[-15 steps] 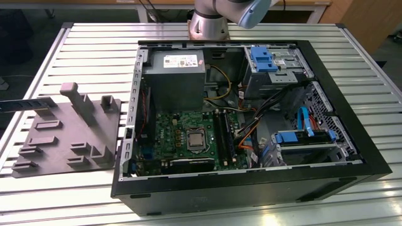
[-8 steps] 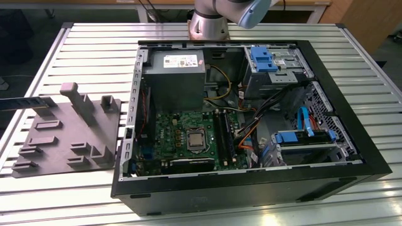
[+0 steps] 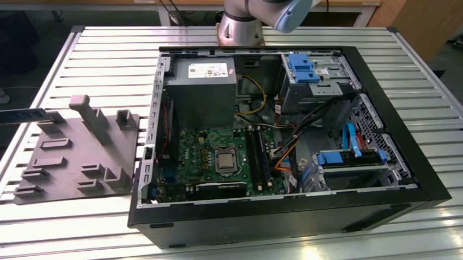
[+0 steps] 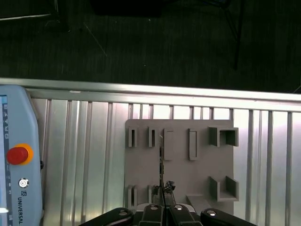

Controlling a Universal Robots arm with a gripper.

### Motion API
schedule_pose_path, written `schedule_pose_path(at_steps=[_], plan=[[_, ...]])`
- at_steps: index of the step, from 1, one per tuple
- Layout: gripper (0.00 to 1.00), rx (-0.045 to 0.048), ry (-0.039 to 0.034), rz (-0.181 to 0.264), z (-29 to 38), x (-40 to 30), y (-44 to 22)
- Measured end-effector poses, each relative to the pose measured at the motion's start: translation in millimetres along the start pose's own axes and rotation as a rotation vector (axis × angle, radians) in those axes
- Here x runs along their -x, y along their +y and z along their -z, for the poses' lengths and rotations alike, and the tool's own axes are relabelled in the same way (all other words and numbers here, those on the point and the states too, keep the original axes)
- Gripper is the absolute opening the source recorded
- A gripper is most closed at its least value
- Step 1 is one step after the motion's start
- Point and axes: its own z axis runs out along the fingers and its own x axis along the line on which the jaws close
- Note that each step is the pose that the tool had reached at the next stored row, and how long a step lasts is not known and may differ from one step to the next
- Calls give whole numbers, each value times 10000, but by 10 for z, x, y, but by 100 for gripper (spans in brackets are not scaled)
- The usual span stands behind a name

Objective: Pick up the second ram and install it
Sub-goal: 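Pick up the second ram and move it above second insertion slot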

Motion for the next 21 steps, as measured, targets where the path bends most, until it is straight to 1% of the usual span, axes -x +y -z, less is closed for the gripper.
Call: schedule_pose_path(at_steps=[21], plan=[[11,-60,2,2,164,8,22]])
